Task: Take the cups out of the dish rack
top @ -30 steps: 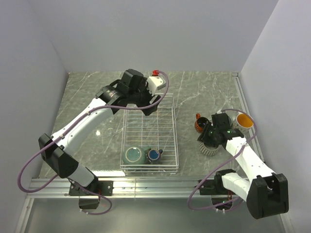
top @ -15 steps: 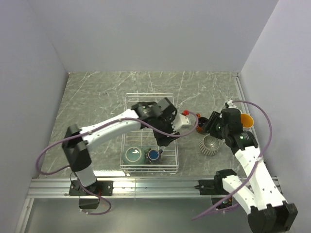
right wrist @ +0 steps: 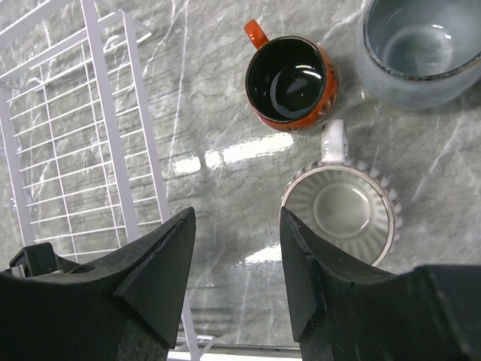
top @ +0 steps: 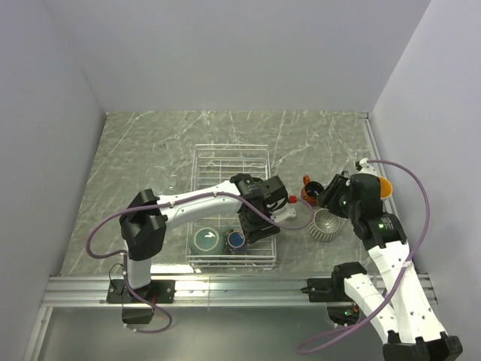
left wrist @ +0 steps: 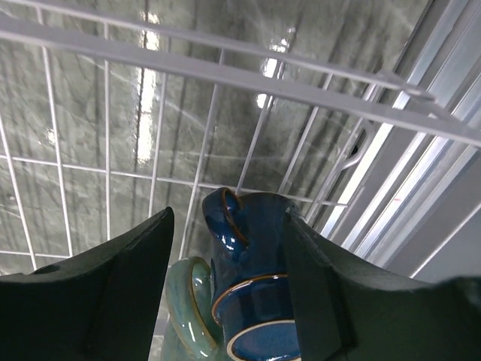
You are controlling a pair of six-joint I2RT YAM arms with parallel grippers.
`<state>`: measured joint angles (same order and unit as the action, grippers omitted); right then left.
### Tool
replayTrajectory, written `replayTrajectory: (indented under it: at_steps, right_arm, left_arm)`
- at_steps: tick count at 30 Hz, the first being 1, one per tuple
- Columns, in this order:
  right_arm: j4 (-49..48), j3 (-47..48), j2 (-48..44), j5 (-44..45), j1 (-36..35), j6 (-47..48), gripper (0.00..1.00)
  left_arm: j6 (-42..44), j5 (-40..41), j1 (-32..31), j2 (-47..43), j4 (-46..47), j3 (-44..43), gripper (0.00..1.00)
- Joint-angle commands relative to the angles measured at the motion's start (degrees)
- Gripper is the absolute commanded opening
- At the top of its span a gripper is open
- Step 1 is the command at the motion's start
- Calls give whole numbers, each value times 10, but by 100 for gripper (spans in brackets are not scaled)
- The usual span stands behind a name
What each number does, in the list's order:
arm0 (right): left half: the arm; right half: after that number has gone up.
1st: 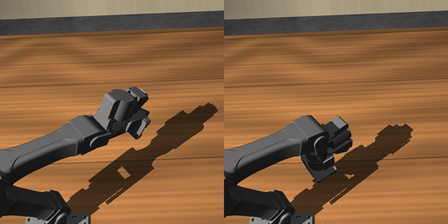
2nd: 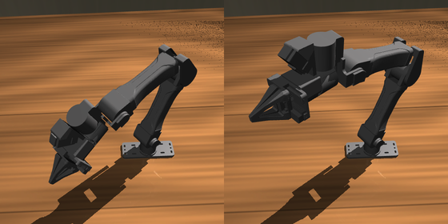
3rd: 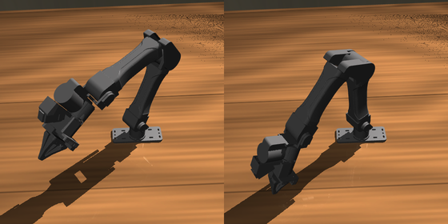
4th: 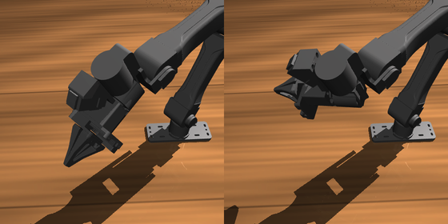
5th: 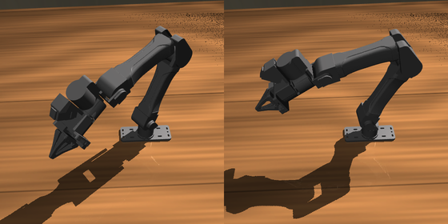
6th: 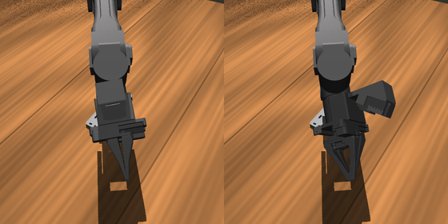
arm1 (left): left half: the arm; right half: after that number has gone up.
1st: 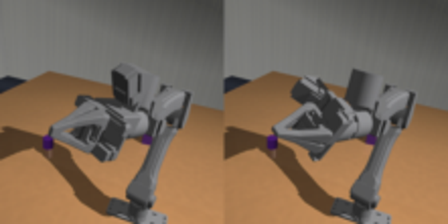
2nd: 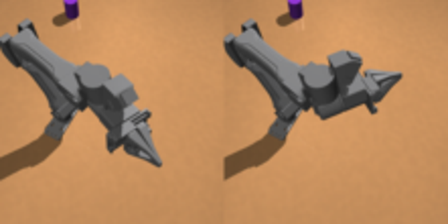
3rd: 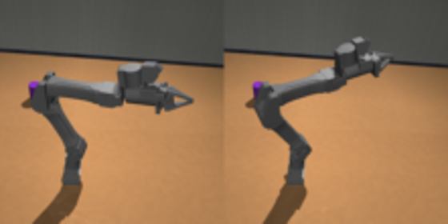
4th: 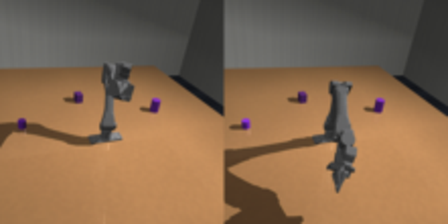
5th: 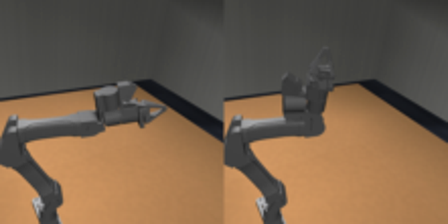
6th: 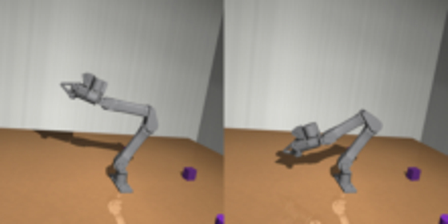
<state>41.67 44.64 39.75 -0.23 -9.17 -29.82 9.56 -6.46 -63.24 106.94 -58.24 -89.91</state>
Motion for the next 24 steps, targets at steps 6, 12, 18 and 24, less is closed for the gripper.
replayTrajectory:
  at_steps: [6, 12, 18, 24]
  right_arm:
    - [-16, -11, -17, 8, 3, 13, 56]
    - [-27, -11, -19, 4, 3, 12, 56]
    - [-33, -11, -24, 4, 3, 12, 56]
    - [-29, -3, -27, 3, 2, 14, 56]
  left_arm:
    - [11, 49, -17, 25, -23, -7, 63]
    - [29, 63, -16, 38, -42, -14, 58]
    - [38, 63, -16, 39, -67, -25, 33]
    - [42, 63, -16, 35, -81, -52, 0]
